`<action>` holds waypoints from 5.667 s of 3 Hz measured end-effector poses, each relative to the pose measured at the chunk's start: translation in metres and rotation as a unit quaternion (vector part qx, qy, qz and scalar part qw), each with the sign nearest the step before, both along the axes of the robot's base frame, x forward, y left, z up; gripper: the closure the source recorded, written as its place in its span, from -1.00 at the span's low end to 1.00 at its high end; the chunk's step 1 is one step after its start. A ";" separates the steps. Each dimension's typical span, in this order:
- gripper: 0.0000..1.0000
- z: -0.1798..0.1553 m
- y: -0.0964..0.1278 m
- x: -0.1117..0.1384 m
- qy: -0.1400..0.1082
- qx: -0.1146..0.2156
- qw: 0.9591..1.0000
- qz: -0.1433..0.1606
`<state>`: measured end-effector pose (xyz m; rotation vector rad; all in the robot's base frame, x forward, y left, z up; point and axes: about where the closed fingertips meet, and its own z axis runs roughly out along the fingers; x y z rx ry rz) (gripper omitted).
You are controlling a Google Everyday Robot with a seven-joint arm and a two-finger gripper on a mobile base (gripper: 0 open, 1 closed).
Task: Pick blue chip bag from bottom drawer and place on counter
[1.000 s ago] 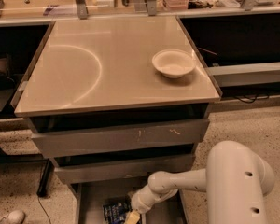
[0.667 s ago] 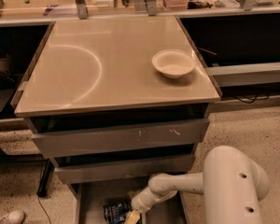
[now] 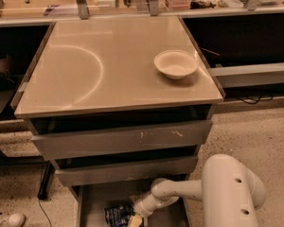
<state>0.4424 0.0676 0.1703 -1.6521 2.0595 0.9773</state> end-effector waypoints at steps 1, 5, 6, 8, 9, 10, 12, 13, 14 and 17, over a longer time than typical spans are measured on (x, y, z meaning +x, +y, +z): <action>-1.00 -0.012 0.002 0.000 -0.004 0.001 1.000 0.000; -0.18 -0.034 0.009 -0.013 0.006 0.007 1.000 -0.004; 0.28 -0.034 0.009 -0.013 0.006 0.007 1.000 -0.004; 1.00 -0.015 0.005 -0.018 -0.001 0.003 1.000 -0.022; 1.00 0.039 -0.024 0.005 -0.029 -0.021 0.995 -0.098; 1.00 0.094 -0.039 0.016 -0.060 -0.039 0.985 -0.156; 1.00 0.185 -0.053 0.026 -0.134 -0.053 0.967 -0.208; 1.00 0.192 -0.055 0.021 -0.128 -0.062 0.969 -0.200; 1.00 0.218 -0.071 0.003 -0.115 -0.083 0.966 -0.214; 1.00 0.329 -0.101 -0.061 -0.145 -0.137 0.953 -0.226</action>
Offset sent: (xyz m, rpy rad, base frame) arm -0.0216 0.0080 -0.0316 0.0123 -0.0047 -0.0150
